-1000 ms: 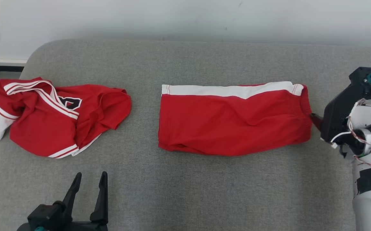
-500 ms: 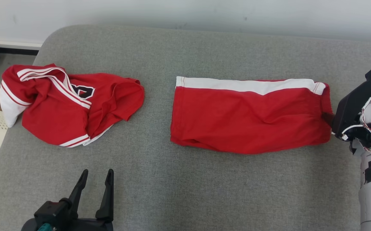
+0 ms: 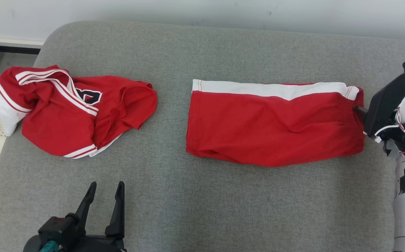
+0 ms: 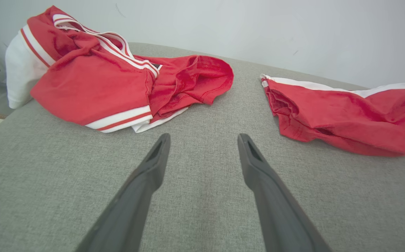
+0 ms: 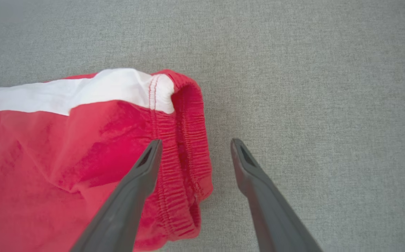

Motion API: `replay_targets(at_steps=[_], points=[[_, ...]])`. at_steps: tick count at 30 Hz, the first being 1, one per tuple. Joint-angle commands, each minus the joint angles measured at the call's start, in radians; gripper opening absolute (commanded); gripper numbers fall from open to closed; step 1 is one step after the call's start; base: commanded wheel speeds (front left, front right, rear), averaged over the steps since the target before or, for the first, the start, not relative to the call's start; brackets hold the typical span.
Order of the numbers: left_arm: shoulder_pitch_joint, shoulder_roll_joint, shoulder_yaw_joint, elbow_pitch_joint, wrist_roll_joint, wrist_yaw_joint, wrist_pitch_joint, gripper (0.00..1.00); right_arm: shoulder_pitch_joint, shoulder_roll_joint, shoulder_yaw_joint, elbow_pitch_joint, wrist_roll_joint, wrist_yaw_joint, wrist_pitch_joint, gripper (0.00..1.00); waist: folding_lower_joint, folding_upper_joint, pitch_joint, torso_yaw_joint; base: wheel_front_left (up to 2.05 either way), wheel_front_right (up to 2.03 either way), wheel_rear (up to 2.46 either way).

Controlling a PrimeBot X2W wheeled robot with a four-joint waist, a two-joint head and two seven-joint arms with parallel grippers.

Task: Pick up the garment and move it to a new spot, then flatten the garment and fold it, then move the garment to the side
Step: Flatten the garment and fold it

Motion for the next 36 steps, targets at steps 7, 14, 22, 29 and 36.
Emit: replay_targets(at_steps=[7,14,22,29,36], points=[[-0.024,0.01,-0.007,0.011,-0.015,-0.004,-0.011,1.0,0.021,-0.003,-0.033,0.03,-0.005,0.0,0.021,1.0,0.0,-0.0001,0.008,0.021,0.0,0.0,0.0],[-0.029,0.01,-0.012,0.016,-0.017,0.0,-0.019,1.0,0.02,-0.003,-0.07,0.087,-0.014,0.0,0.023,1.0,0.0,-0.0001,0.017,0.04,0.0,0.0,0.0],[-0.041,0.008,-0.024,0.021,-0.016,-0.002,-0.028,1.0,0.003,-0.002,-0.081,0.146,-0.025,0.0,0.003,1.0,0.0,-0.0001,0.025,0.059,0.0,0.0,0.0],[-0.047,0.007,-0.031,0.028,-0.018,0.002,-0.031,1.0,-0.022,-0.001,-0.086,0.189,0.0,0.0,-0.001,0.78,0.0,-0.0001,0.024,0.071,0.0,0.0,0.0],[-0.044,0.006,-0.037,0.033,-0.02,0.006,-0.032,1.0,-0.037,-0.001,-0.081,0.226,-0.012,0.0,-0.004,0.0,0.0,-0.0001,0.013,0.078,0.0,0.0,0.0]])
